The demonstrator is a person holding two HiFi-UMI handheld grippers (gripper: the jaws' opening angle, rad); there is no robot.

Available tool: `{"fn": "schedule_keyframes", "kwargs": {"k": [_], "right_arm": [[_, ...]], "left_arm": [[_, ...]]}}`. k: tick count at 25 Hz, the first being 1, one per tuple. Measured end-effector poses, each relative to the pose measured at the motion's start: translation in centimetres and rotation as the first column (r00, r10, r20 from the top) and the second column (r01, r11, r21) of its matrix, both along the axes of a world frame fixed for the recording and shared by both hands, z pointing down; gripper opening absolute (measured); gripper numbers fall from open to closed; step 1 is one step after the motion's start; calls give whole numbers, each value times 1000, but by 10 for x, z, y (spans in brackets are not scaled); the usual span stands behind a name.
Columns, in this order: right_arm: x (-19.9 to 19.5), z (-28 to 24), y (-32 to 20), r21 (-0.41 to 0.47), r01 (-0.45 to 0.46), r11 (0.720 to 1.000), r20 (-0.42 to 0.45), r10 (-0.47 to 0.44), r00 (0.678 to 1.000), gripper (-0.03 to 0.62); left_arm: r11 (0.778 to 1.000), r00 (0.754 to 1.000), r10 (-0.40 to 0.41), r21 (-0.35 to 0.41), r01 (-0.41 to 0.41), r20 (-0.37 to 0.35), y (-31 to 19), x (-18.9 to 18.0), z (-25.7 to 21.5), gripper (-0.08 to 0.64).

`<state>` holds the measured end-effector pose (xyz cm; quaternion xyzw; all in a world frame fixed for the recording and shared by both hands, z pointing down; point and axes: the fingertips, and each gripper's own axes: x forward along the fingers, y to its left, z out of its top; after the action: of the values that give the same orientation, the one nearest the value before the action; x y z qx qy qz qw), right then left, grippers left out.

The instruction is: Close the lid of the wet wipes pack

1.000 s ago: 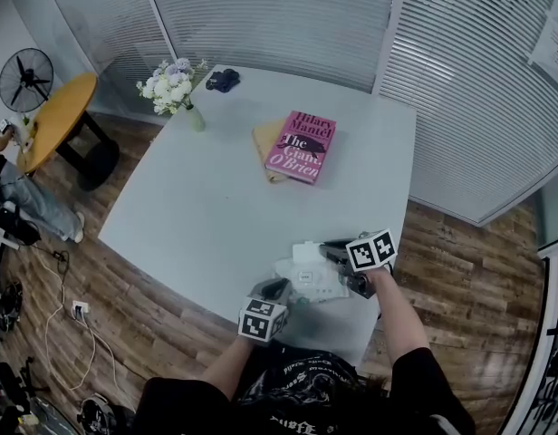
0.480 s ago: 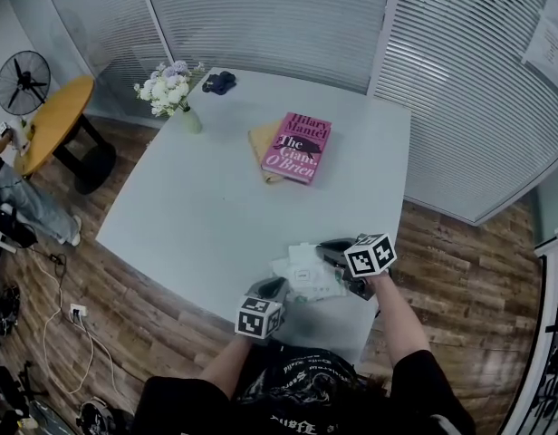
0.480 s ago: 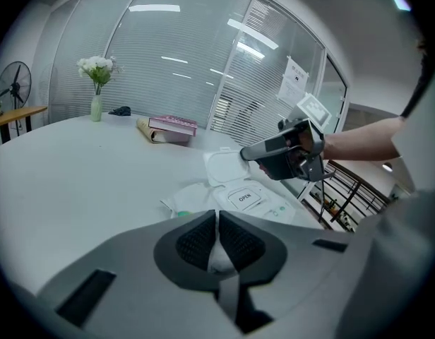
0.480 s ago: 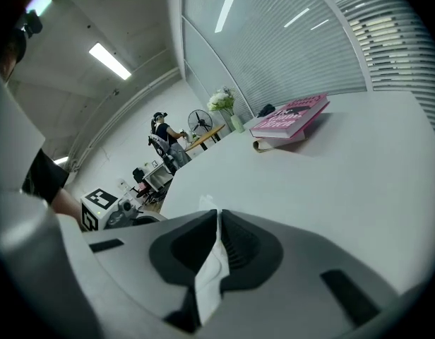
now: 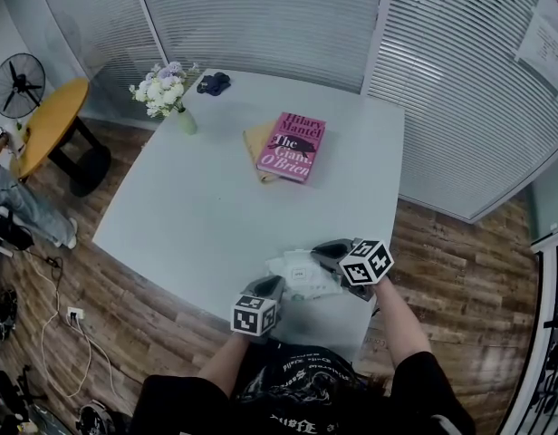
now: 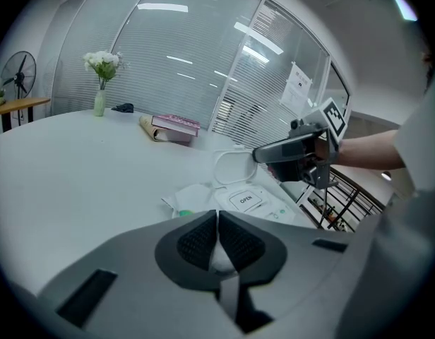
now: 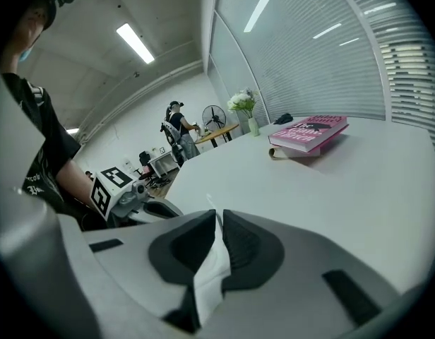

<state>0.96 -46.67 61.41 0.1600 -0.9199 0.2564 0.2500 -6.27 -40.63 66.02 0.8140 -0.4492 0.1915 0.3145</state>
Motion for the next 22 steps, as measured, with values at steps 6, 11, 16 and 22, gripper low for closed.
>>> {"fn": "schedule_keyframes", "kwargs": {"k": [6,11,16,22], "right_arm": [[1,-2,13,88,45,995,-38,-42,998,41],[0,-1,23,155,67,986,-74,-56,996,52],[-1,-1,31,212,90,973,-110,-68,992,60],[1,0,41,295,115,949,-164,-68,984,67]], "left_arm": [[1000,1000,-4,2,4,-2,1,2,1,12],[1000,1000,-1,0,1,4,2,1,0,12],[1000,1000,-6,-14,6,-6,2,-1,0,12],[993,992,-112,27,114,-60,2,-17,-20,12]]}}
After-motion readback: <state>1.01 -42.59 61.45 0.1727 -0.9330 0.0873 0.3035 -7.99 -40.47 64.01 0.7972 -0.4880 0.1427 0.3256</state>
